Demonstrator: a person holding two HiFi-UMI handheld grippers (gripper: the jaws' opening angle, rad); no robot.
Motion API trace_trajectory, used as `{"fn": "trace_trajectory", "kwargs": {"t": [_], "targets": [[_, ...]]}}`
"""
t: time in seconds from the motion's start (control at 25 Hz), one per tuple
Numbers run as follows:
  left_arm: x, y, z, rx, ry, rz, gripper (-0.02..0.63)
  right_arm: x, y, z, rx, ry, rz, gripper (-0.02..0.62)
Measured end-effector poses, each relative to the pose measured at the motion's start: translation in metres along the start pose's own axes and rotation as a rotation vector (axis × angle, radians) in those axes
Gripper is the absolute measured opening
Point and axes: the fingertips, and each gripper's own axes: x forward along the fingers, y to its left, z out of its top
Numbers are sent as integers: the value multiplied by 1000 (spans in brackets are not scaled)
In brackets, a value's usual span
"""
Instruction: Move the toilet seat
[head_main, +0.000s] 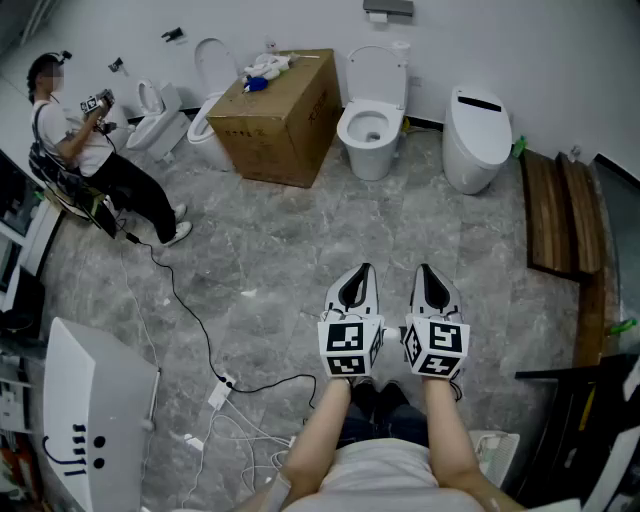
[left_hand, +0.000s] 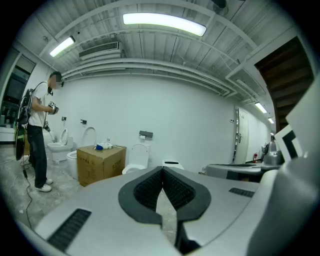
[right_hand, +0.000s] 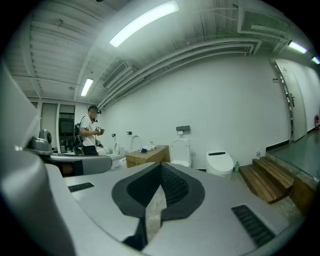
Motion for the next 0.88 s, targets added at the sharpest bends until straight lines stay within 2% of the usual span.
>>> {"fn": "trace_trajectory", "kwargs": {"t": [0.56,0.88], "targets": [[7,-7,-3,4,7,-7,15,1,-9,-2,9,-6,1,14],[16,-23,-4,33,2,14,15,-2,-33,0,-5,-16,6,15]]}}
